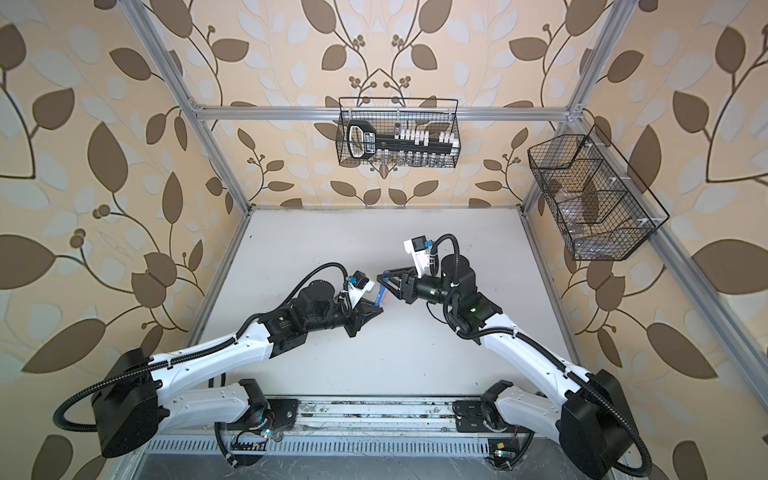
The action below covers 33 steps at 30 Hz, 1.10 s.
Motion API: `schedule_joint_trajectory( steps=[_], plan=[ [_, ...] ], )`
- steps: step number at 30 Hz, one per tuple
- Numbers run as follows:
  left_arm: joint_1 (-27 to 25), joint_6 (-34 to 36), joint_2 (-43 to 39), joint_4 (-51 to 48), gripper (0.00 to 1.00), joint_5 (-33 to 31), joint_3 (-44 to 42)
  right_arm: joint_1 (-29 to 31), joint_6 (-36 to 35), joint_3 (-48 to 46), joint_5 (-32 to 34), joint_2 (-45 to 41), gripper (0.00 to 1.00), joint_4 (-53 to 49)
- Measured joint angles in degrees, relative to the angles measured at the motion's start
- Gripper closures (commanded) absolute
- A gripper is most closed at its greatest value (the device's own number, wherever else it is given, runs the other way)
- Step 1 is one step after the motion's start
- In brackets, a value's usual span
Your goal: Insert the pens into the pen caps
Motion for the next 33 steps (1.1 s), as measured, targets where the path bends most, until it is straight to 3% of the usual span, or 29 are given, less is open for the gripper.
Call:
schedule_joint_trajectory(
  steps=[5,9,24,33],
  plan=[
    [0.0,-0.1,-0.1,-0.4,1.0,-0.1,0.4,0.2,-0.4,0.0,1.0,0.3,0.92,0.3],
    [0.0,-0.3,-0.3,-1.5,1.0,-0.6,1.3,0.0,-1.3,-0.1,1.8,0.3,0.99,0.9],
    [0.0,1.9,0.9,-1.2,1.0,-5.5,5.0,0.0,-3.1,0.5,4.8,-0.4,1.0,3.6],
    [4.4,4.6,2.4,-2.4,1.0,-0.3,11.0,0.8,-4.1,2.3,9.4,-0.1,1.0,8.6]
  ],
)
